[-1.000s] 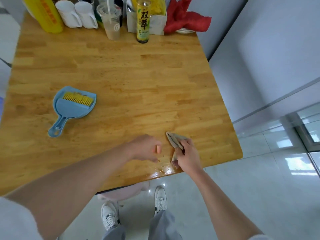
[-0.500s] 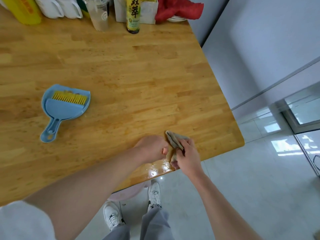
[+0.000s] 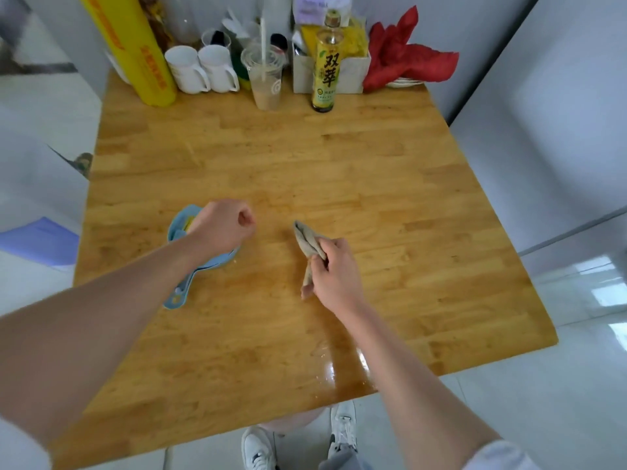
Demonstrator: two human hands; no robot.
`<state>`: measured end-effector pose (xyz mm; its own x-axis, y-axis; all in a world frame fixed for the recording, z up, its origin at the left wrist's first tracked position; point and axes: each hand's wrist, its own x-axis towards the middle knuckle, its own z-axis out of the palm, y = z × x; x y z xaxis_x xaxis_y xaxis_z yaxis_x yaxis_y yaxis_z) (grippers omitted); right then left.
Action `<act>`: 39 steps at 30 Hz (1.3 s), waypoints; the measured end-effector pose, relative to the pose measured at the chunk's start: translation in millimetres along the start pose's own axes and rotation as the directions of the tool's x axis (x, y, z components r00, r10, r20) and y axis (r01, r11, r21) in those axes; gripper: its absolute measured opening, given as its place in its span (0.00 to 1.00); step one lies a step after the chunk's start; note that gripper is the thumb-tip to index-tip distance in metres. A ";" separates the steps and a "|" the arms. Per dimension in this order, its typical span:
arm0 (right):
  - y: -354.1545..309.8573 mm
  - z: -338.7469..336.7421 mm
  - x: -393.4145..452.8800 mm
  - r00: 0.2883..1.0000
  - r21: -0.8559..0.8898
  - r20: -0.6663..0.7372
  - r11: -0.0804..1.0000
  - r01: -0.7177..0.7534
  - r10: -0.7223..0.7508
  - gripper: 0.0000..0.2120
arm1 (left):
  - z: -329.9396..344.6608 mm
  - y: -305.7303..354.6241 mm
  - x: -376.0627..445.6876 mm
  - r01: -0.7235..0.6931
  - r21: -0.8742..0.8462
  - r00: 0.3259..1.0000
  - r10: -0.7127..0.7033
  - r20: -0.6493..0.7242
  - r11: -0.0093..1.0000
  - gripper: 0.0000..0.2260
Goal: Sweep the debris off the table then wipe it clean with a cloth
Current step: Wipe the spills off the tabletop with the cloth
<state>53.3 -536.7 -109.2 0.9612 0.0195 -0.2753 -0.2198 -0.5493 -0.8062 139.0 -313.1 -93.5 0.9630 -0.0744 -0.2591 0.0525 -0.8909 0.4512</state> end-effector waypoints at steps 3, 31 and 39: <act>-8.8 10.3 7.9 0.999 0.019 0.004 0.999 -0.038 0.038 0.17 | -12.6 -36.8 8.1 0.091 0.067 0.996 -0.091 -0.006 0.994 0.06; 129.2 -61.0 -71.6 0.948 -0.451 -0.280 0.851 -0.270 0.152 0.17 | 86.4 74.9 3.4 -0.307 0.290 0.866 0.140 0.480 0.906 0.28; 143.2 -101.2 -99.9 0.990 -0.477 -0.131 0.872 -0.114 0.057 0.20 | 85.8 77.0 11.1 -0.262 0.273 0.877 0.111 0.467 0.926 0.28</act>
<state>-57.2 -701.9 -144.2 0.9606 -0.1217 -0.2498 -0.2211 -0.8794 -0.4217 131.1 -420.9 -134.9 0.7271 -0.3734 -0.5762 -0.2760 -0.9273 0.2527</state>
